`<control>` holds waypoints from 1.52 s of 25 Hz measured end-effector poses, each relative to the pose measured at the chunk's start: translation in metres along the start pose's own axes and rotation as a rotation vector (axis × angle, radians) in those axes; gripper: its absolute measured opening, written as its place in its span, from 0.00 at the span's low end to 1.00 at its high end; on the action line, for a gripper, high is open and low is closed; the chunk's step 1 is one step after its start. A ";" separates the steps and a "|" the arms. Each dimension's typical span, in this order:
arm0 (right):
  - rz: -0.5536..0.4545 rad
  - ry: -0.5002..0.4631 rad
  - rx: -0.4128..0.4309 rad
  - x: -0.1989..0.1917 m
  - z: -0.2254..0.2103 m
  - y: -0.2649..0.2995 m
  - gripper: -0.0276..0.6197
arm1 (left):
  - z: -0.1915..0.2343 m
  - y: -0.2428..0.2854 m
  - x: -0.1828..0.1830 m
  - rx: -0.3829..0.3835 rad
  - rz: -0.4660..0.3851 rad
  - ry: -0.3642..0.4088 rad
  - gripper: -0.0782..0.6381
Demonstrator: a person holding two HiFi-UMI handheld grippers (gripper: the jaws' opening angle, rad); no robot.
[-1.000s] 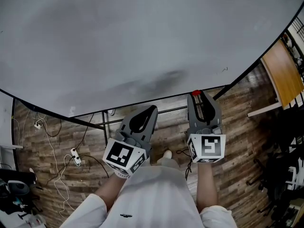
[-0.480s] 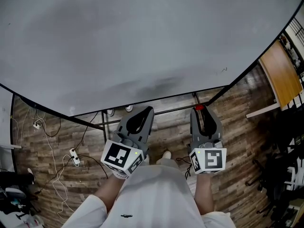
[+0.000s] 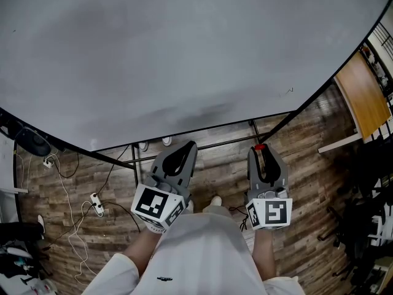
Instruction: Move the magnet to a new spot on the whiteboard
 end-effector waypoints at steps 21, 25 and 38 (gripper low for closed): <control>-0.016 -0.020 0.004 0.009 -0.010 0.006 0.24 | -0.006 0.002 -0.002 -0.002 0.007 -0.005 0.12; -0.015 -0.044 0.011 0.009 -0.018 0.021 0.24 | -0.004 0.004 -0.003 0.002 0.012 0.001 0.12; -0.011 -0.060 0.011 -0.007 -0.048 0.095 0.24 | -0.009 0.019 -0.001 0.014 0.019 0.006 0.12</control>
Point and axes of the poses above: the fingertips, and each gripper's own axes: y forward along the fingers, z to its left, x out of its top, the point moved 3 cm from there along -y, backward along the fingers, and after that the axes turned 13 degrees about x, right-handed, at the moved point
